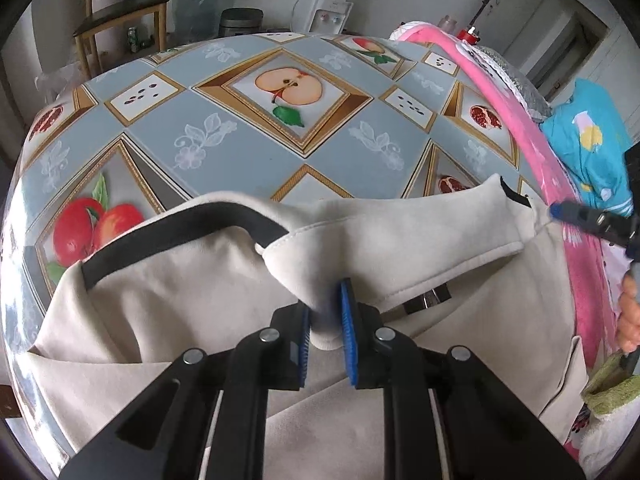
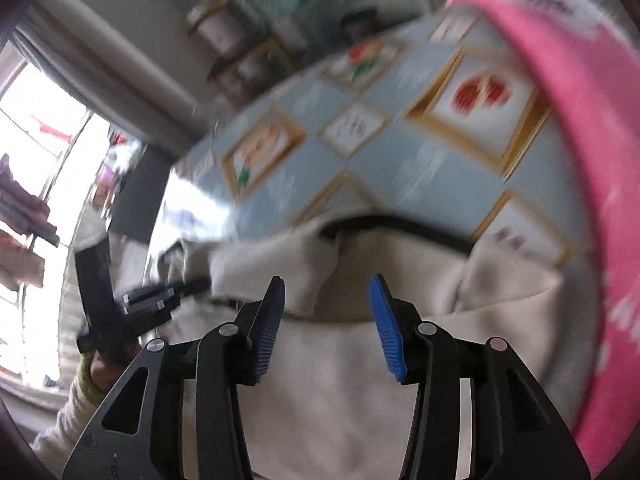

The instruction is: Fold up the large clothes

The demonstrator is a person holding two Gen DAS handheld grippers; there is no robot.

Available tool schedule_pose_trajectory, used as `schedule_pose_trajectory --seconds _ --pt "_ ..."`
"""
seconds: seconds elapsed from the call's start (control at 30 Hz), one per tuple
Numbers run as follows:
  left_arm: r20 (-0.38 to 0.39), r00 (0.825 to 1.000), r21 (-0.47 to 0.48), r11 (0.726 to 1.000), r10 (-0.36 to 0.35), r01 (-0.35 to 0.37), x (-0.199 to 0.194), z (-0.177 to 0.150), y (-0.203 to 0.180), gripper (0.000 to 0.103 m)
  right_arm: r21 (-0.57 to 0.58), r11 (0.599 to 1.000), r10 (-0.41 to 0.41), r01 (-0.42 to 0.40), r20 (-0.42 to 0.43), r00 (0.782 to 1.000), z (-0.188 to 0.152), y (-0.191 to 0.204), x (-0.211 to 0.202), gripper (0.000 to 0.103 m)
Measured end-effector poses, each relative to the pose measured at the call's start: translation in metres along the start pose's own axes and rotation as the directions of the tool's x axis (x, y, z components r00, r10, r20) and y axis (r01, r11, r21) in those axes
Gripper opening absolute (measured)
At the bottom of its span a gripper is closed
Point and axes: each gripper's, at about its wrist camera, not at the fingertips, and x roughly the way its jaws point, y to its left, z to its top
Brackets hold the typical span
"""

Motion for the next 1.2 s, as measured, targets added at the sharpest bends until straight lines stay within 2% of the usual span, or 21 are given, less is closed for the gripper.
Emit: schedule_pose_trajectory --seconds 0.07,0.17,0.2,0.27,0.37,0.4,0.47,0.53,0.6,0.67,0.73,0.83,0.9,0.97,1.0,1.07,1.13,1.2 --pt "0.004 1.000 0.006 1.000 0.002 -0.002 0.000 -0.001 0.000 0.015 -0.031 0.999 0.035 -0.034 0.025 0.999 0.006 0.017 0.002 0.027" --pt "0.010 1.000 0.008 1.000 0.005 -0.005 0.000 -0.001 -0.001 0.015 -0.112 0.984 0.138 -0.139 -0.012 0.990 0.011 0.061 0.035 0.019" --pt "0.012 1.000 0.011 1.000 0.005 -0.005 0.000 -0.001 -0.001 0.015 -0.139 0.979 0.148 -0.150 -0.028 0.989 0.009 0.073 0.048 0.018" --pt "0.012 1.000 0.018 1.000 -0.002 0.002 0.000 -0.001 -0.001 0.015 -0.167 0.974 0.141 -0.151 -0.068 0.988 0.004 0.085 0.071 0.016" --pt "0.011 1.000 0.020 1.000 -0.015 0.015 -0.002 -0.002 0.004 0.015 -0.187 0.980 0.038 -0.068 -0.159 0.987 -0.014 0.079 0.119 0.014" --pt "0.011 1.000 0.015 1.000 -0.018 0.017 -0.003 -0.002 0.006 0.018 -0.173 0.980 0.071 -0.094 -0.134 0.988 -0.018 0.074 0.118 0.014" --pt "0.043 0.999 -0.025 1.000 0.003 -0.002 -0.014 -0.001 0.018 0.023 -0.147 0.984 0.082 -0.104 -0.146 0.986 -0.020 0.066 0.117 0.014" --pt "0.082 0.996 -0.062 0.998 0.029 -0.024 -0.025 0.000 0.027 0.022 -0.149 0.983 0.082 -0.104 -0.145 0.986 -0.021 0.066 0.117 0.014" --pt "0.134 0.985 -0.104 0.990 0.113 -0.100 -0.037 0.005 0.034 0.019 -0.155 0.984 0.068 -0.089 -0.138 0.988 -0.021 0.067 0.118 0.014" --pt "0.164 0.983 -0.116 0.991 0.080 -0.062 -0.043 0.010 0.033 0.019 -0.160 0.984 0.052 -0.073 -0.132 0.990 -0.020 0.072 0.120 0.014" --pt "0.187 0.982 -0.082 0.997 0.022 -0.006 -0.045 0.013 0.019 0.019 -0.163 0.984 0.044 -0.064 -0.122 0.992 -0.022 0.077 0.117 0.014" --pt "0.165 0.986 0.013 0.999 -0.031 0.030 -0.034 0.012 -0.012 0.019 -0.151 0.987 0.047 -0.062 -0.099 0.994 -0.027 0.077 0.116 0.014" --pt "0.111 0.994 0.051 0.999 -0.009 0.003 -0.017 0.009 -0.026 0.020 -0.153 0.987 0.040 -0.054 -0.091 0.995 -0.027 0.079 0.116 0.014" --pt "0.042 0.998 0.054 0.997 0.054 -0.056 0.005 0.006 -0.028 0.020 -0.161 0.986 0.028 -0.044 -0.100 0.995 -0.029 0.077 0.109 0.014" --pt "0.065 0.997 0.046 0.998 0.044 -0.047 0.005 0.004 -0.026 0.020 -0.155 0.987 0.023 -0.040 -0.109 0.994 -0.028 0.077 0.105 0.014" --pt "0.070 0.997 0.027 0.999 0.020 -0.022 0.003 0.002 -0.021 0.020 -0.145 0.988 0.043 -0.050 -0.050 0.998 -0.021 0.075 0.084 0.014" --pt "0.071 0.997 0.026 1.000 0.007 -0.009 0.003 0.002 -0.019 0.020 -0.146 0.989 0.007 -0.004 0.019 1.000 -0.012 0.071 0.067 0.014" --pt "0.073 0.997 0.032 0.999 0.007 -0.009 0.003 0.002 -0.019 0.020 -0.127 0.991 -0.031 0.037 0.048 0.998 -0.003 0.064 0.064 0.014"
